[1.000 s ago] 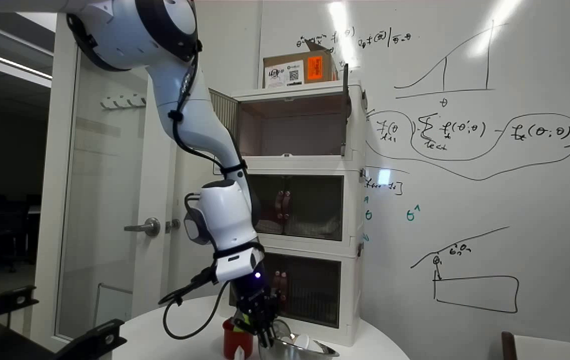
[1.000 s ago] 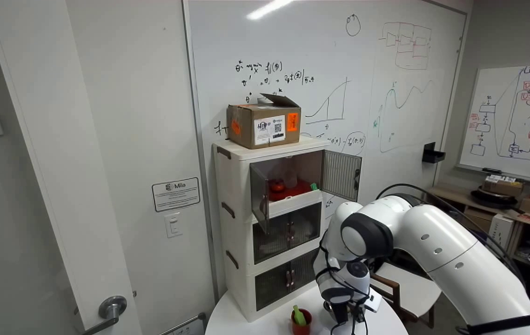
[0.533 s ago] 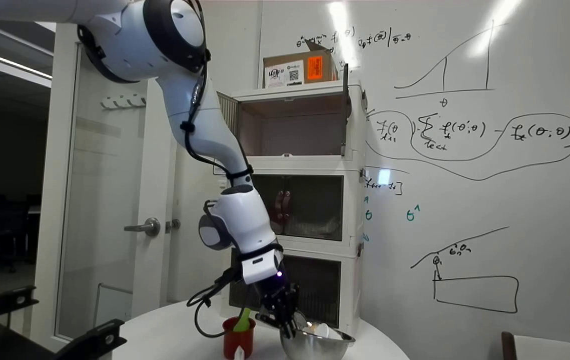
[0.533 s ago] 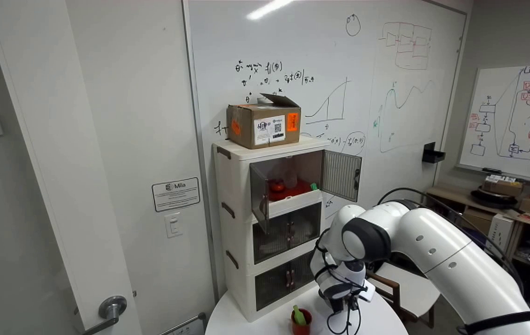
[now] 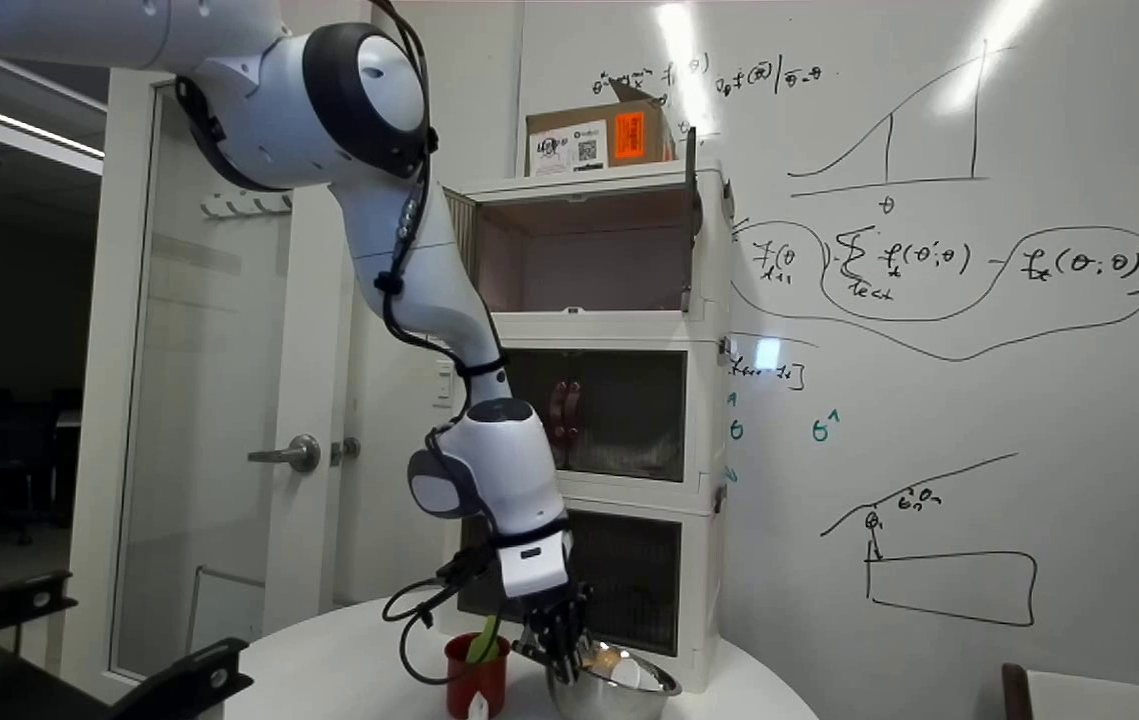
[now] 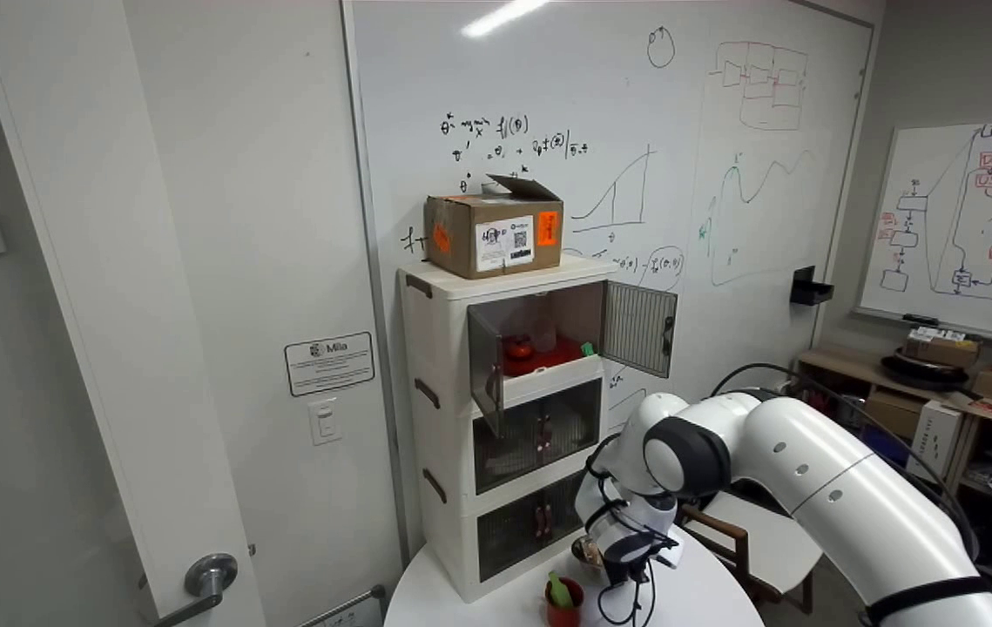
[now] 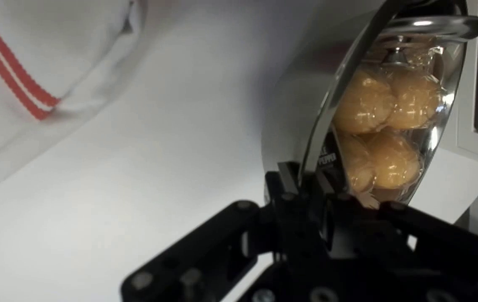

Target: Remove the silver bowl from the top cabinet and put it on the table

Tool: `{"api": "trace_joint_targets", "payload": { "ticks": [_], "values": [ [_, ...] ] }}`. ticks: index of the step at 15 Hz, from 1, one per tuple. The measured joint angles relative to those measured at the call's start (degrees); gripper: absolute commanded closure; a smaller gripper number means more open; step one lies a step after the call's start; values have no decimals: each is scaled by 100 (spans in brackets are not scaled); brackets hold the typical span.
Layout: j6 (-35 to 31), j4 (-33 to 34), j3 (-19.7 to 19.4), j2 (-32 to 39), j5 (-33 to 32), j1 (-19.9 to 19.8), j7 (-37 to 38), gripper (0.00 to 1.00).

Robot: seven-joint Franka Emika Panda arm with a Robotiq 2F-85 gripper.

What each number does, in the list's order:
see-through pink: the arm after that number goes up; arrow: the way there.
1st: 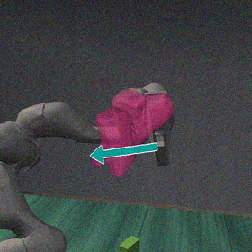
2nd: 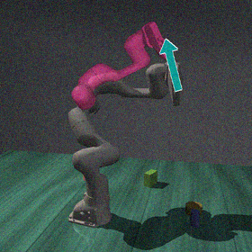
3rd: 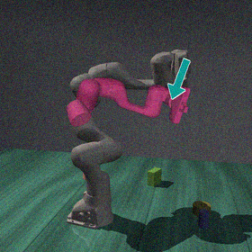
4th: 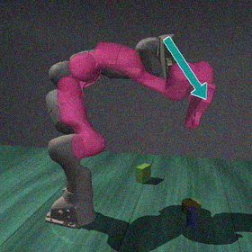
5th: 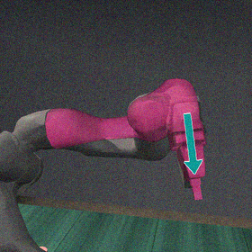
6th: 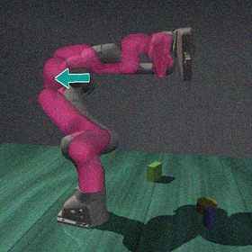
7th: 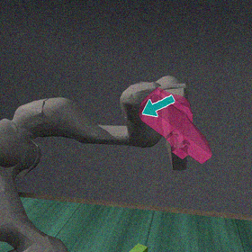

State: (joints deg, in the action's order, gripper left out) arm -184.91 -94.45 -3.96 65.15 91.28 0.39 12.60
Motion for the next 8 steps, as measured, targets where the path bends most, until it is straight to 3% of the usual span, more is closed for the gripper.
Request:
{"api": "trace_joint_targets", "payload": {
  "ticks": [3, 4, 6, 8],
  "values": [
    [135, 143, 35, 88, -189, -56, 140, 97],
    [152, 157, 39, 89, -238, -67, 182, 65],
    [213, 144, 37, 92, -294, -77, 235, 59],
    [338, 115, 57, 108, -342, -104, 254, 43]
  ]
}}
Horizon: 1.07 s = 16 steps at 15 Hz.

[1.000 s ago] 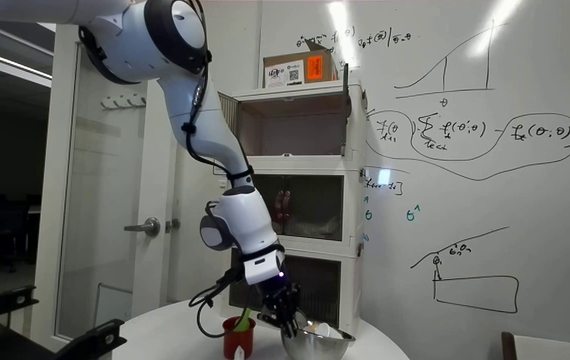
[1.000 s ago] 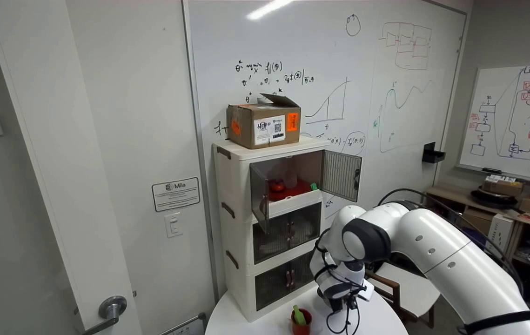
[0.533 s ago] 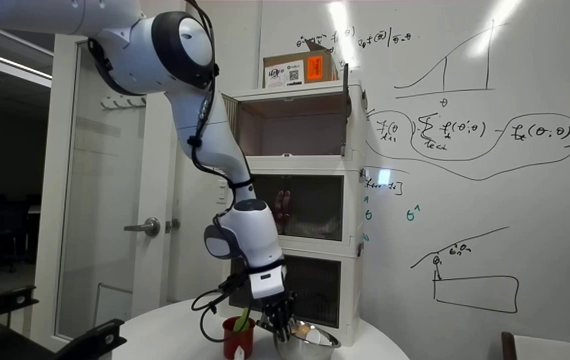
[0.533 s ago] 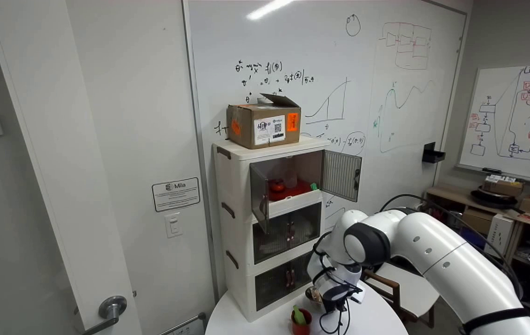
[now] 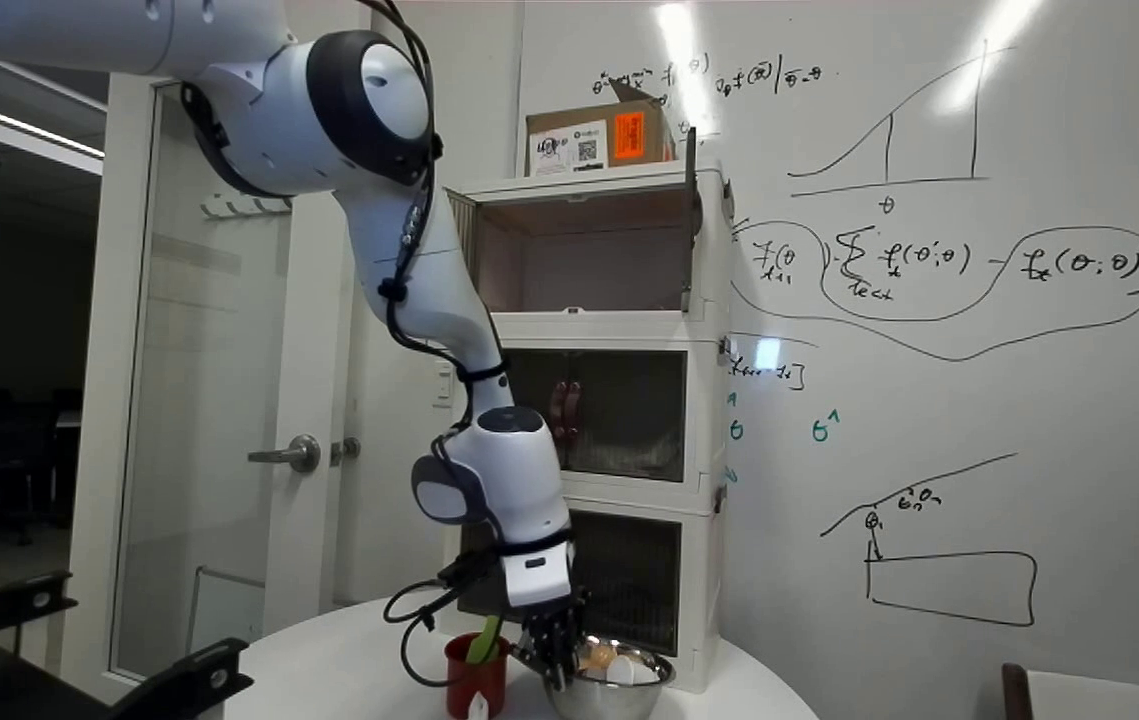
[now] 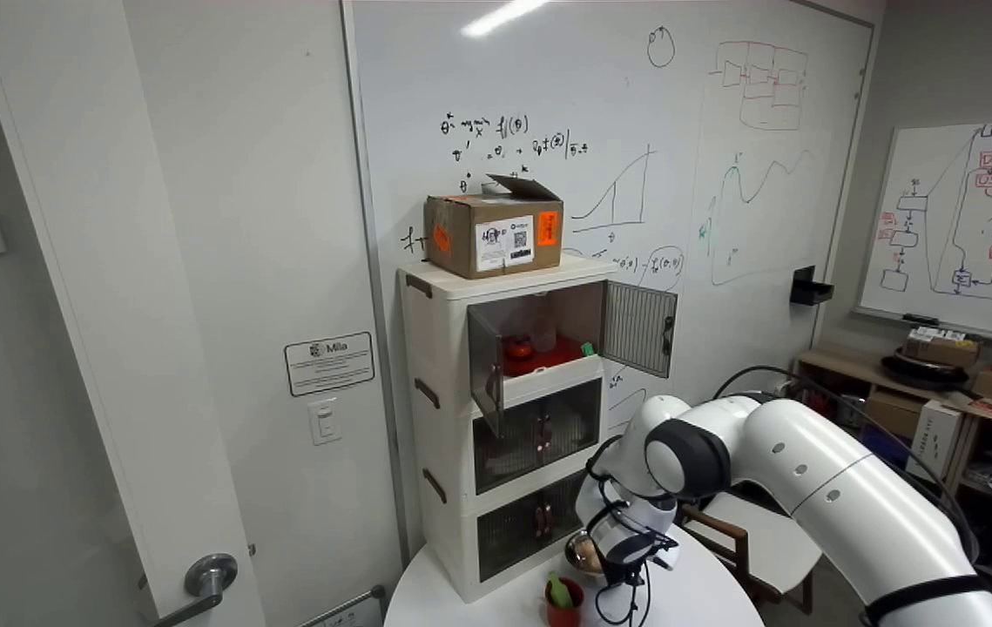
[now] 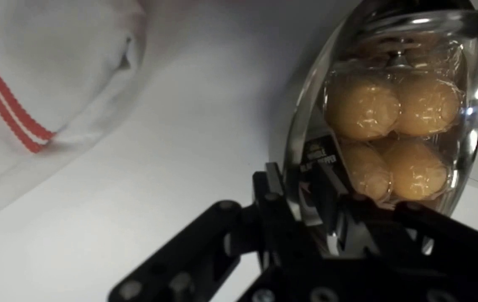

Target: Remove the silver bowl from the top cabinet and put it on the table

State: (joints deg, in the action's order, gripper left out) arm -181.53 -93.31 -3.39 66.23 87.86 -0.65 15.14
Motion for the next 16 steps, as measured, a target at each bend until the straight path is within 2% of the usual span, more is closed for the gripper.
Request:
{"api": "trace_joint_targets", "payload": {
  "ticks": [3, 6, 10, 16],
  "values": [
    [250, -22, 8, -9, -69, -28, -12, 19],
    [421, -57, 0, -129, -99, -36, -81, 1],
    [751, -677, -102, -860, -424, -39, -360, 0],
    [2038, -1955, -189, -2725, -2063, -38, -359, 0]
  ]
}}
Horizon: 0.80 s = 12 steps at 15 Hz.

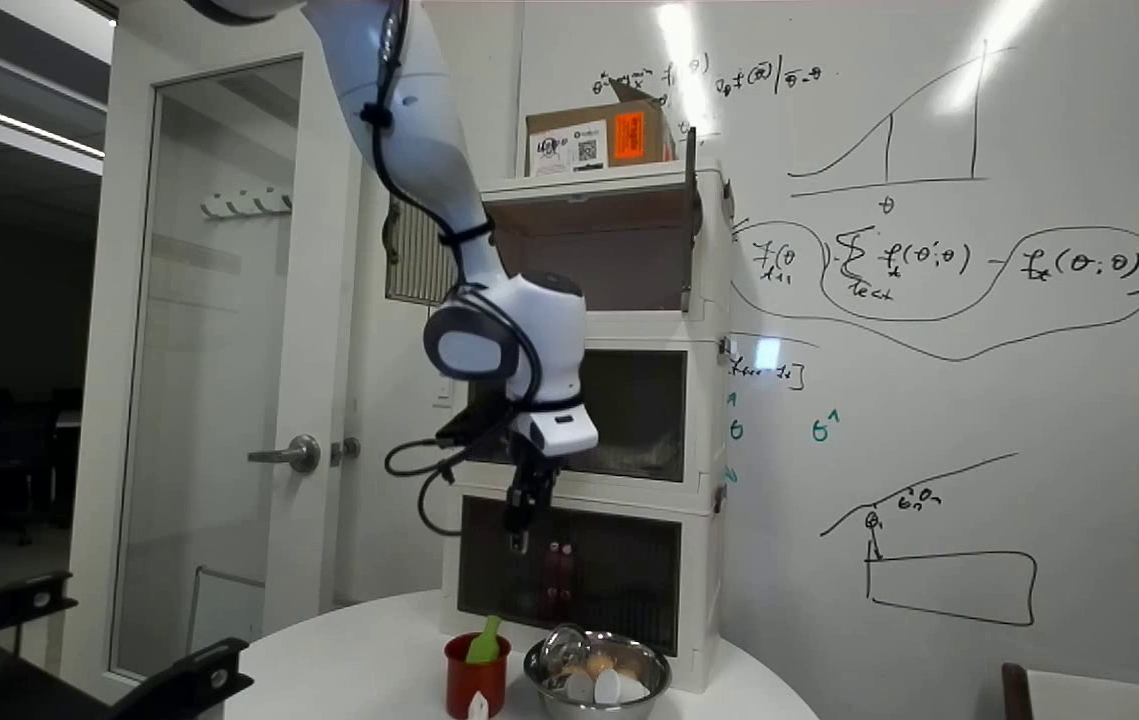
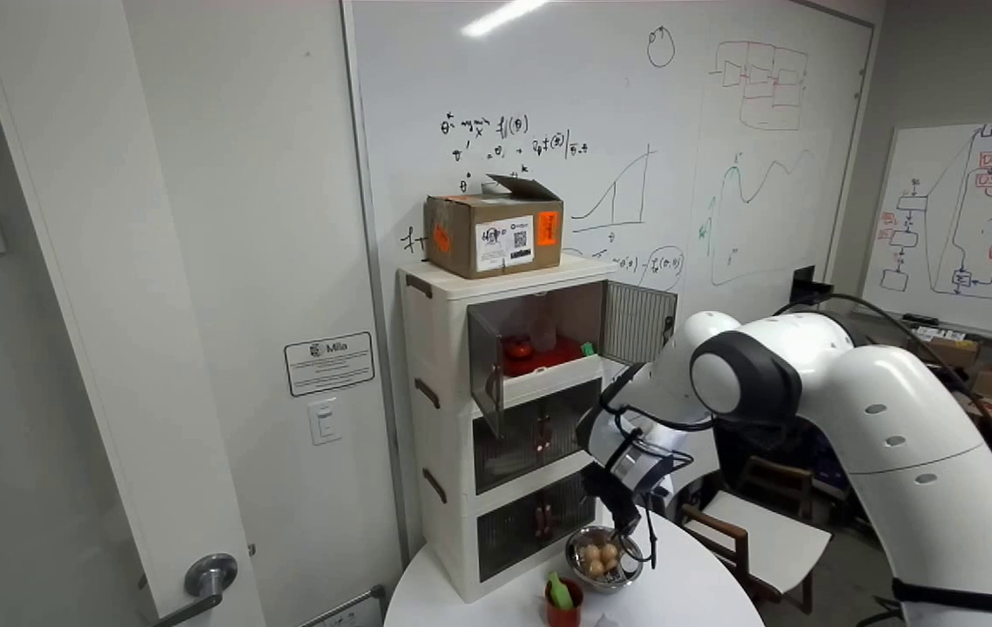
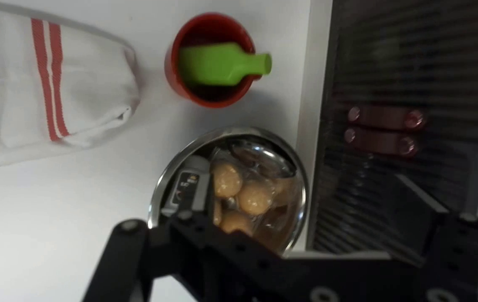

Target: Remove the silver bowl from the top cabinet and put it on the table

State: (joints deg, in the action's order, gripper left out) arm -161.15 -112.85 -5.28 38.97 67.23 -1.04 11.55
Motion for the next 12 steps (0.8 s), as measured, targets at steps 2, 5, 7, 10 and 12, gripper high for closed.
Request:
{"api": "trace_joint_targets", "payload": {
  "ticks": [2, 5, 7, 10, 12],
  "values": [
    [603, -203, -31, -584, -715, 27, 169, 0],
    [1767, -244, -59, -1332, -1890, 49, 643, 0],
    [2690, -152, -49, -1770, -2590, 53, 961, 0],
    [4118, 151, 52, -2265, -3193, 41, 1129, 0],
    [5053, 412, 137, -2461, -3411, 37, 1137, 0]
  ]
}}
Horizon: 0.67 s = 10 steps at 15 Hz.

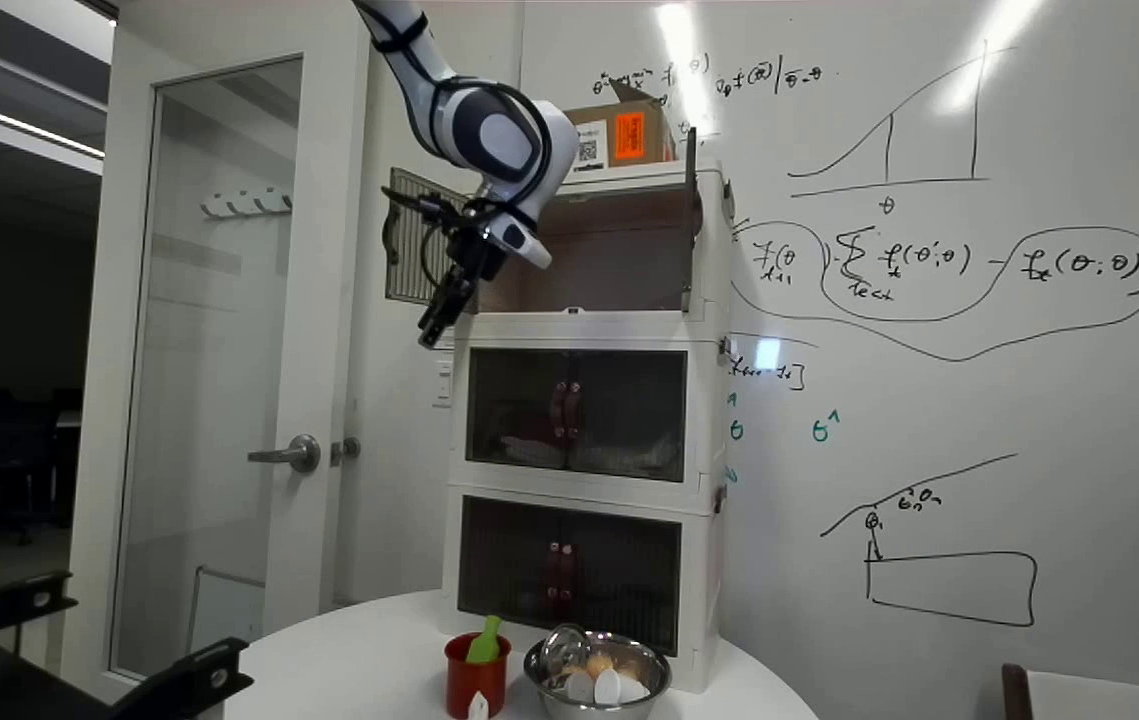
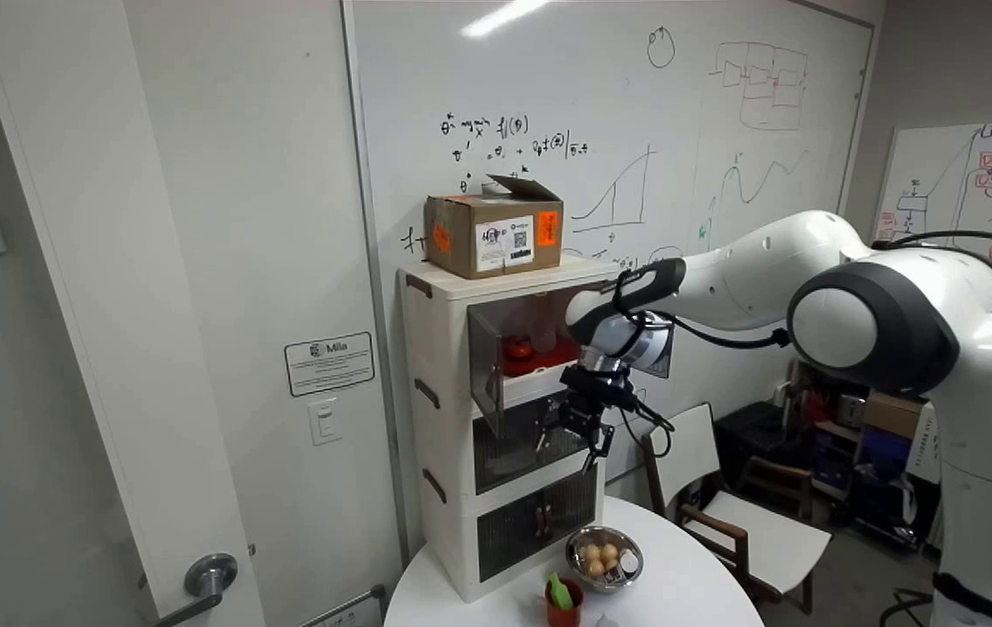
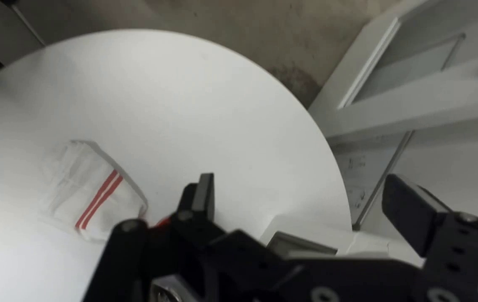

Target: Remove the silver bowl from the top cabinet and put it on the table

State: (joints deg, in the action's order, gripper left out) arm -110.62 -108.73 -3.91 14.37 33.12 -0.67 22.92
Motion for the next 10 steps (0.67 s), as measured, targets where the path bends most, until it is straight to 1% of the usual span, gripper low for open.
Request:
{"api": "trace_joint_targets", "payload": {
  "ticks": [3, 5, 8, 10],
  "values": [
    [1413, 422, 70, -201, -529, 10, 204, 0],
    [2190, 716, 75, -308, -1010, 41, 601, 0],
    [2896, 1038, 97, -493, -1707, 167, 1304, 0],
    [3156, 1171, 183, -654, -2246, 309, 1622, 0]
  ]
}}
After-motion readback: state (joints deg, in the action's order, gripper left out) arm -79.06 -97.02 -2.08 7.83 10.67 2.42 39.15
